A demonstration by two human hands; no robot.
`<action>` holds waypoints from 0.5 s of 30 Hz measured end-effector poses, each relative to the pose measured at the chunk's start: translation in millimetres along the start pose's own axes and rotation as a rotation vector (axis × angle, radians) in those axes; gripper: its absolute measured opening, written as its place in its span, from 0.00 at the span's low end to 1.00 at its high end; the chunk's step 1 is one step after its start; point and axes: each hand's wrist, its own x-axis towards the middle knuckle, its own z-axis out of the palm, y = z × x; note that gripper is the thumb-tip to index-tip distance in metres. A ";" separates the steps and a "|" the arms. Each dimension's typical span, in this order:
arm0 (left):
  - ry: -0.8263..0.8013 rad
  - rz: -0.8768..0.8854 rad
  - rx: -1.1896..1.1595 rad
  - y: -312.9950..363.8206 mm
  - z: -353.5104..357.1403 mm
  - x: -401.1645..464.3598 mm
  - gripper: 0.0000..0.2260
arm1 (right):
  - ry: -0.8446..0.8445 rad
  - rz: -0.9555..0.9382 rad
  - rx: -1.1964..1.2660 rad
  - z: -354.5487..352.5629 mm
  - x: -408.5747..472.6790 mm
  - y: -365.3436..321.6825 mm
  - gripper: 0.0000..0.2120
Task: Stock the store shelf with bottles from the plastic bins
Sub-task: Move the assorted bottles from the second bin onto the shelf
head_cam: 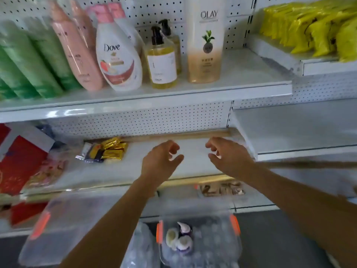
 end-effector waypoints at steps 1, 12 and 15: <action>-0.034 -0.044 -0.003 -10.4 11.0 -7.5 0.07 | -0.041 -0.003 0.003 15.2 -5.2 0.7 0.11; -0.259 -0.460 -0.169 -120.8 130.3 -76.5 0.10 | -0.461 0.036 -0.028 171.0 -42.2 40.0 0.13; -0.308 -0.556 -0.179 -144.5 166.2 -94.2 0.08 | -0.537 0.046 -0.001 213.5 -52.1 51.6 0.13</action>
